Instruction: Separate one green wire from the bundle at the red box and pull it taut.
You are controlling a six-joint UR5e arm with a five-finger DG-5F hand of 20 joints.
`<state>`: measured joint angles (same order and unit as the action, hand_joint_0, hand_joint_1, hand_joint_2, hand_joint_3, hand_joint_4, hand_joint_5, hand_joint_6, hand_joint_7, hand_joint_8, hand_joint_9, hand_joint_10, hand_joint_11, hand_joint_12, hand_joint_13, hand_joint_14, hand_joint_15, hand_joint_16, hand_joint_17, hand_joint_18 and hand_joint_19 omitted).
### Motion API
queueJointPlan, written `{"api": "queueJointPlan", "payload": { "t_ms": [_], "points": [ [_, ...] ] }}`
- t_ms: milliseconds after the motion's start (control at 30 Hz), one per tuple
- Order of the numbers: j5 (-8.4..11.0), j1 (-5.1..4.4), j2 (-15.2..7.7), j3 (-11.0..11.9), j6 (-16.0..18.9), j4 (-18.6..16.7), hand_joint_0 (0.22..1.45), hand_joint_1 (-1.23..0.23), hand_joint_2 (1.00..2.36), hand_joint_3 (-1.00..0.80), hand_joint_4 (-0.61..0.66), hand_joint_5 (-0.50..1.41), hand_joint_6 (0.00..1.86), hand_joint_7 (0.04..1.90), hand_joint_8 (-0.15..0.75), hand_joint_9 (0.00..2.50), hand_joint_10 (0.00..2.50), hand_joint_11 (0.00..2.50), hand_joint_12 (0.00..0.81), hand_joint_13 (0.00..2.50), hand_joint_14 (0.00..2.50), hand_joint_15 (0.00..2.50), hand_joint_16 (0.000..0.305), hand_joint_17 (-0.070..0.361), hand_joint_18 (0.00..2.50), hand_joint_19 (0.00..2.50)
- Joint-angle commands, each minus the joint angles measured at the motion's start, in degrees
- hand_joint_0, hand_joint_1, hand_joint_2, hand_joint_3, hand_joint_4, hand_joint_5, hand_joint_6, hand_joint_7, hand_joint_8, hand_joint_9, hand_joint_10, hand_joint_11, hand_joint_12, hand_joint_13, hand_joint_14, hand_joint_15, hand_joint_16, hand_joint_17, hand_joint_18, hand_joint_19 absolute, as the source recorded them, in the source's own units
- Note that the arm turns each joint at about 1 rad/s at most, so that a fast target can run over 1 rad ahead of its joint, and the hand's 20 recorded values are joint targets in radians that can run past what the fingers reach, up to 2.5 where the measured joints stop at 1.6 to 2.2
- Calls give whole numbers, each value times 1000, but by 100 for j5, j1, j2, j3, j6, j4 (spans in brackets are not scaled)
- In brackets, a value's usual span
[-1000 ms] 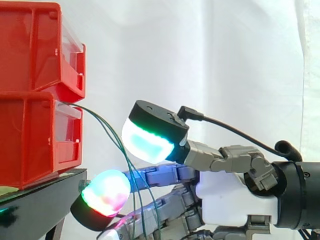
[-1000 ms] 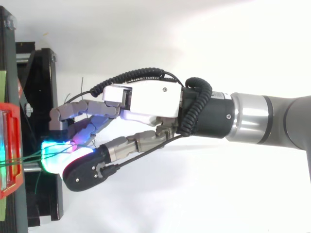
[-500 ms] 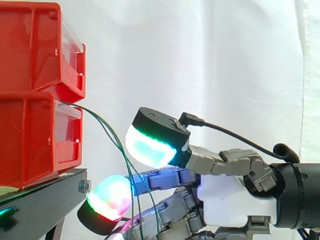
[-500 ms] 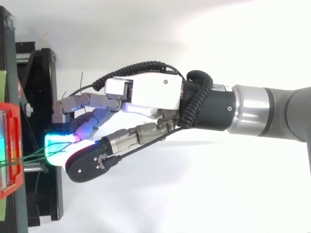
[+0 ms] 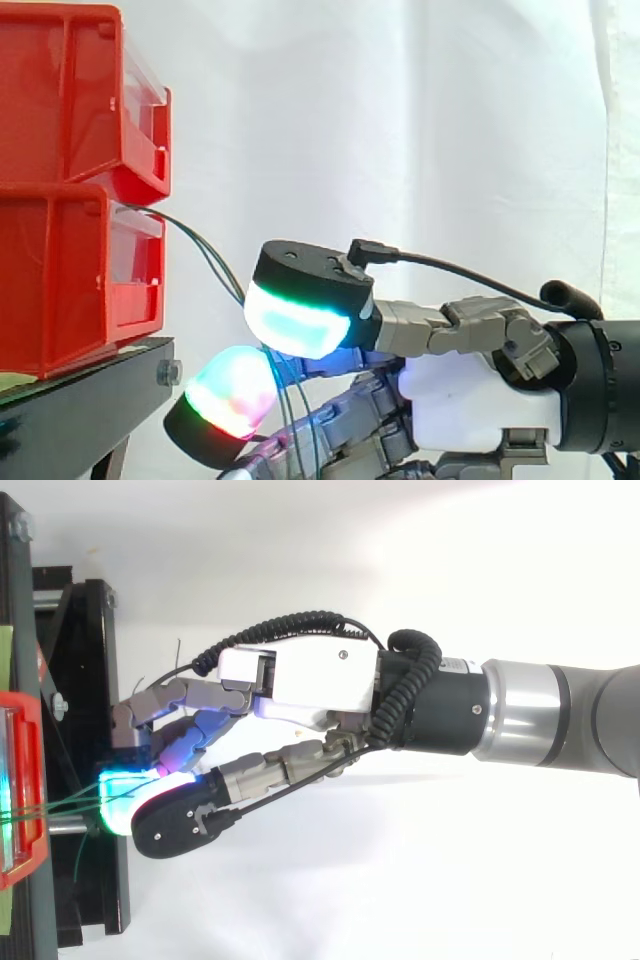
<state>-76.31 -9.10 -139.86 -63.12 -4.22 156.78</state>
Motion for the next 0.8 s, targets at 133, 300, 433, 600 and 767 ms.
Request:
{"api": "queueJointPlan", "payload": {
  "t_ms": [133, 300, 433, 600, 767],
  "points": [
    [-7, -4, 46, 10, 0, 45, 621, -555, 1015, -329, 209, -168, 722, 1176, 288, 776, 11, 350, 324, 629, 8, 233, 42, 94, 538, 395],
    [-16, 14, 64, 36, 0, 72, 567, -530, 1001, -487, 236, -162, 687, 1181, 289, 771, 13, 346, 327, 626, 8, 233, 43, 96, 538, 391],
    [-16, 23, 64, 45, 0, 72, 547, -495, 1000, -500, 231, -157, 665, 1209, 293, 771, 11, 337, 332, 625, 8, 231, 43, 98, 534, 394],
    [-16, 49, 64, 36, -9, 63, 535, -451, 1000, -500, 232, -154, 650, 1234, 295, 770, 11, 336, 334, 622, 8, 235, 44, 100, 545, 394],
    [-16, 67, 55, 36, -18, 45, 524, -419, 1000, -500, 235, -149, 614, 1277, 297, 768, 11, 334, 340, 619, 8, 232, 45, 101, 544, 388]
  ]
}}
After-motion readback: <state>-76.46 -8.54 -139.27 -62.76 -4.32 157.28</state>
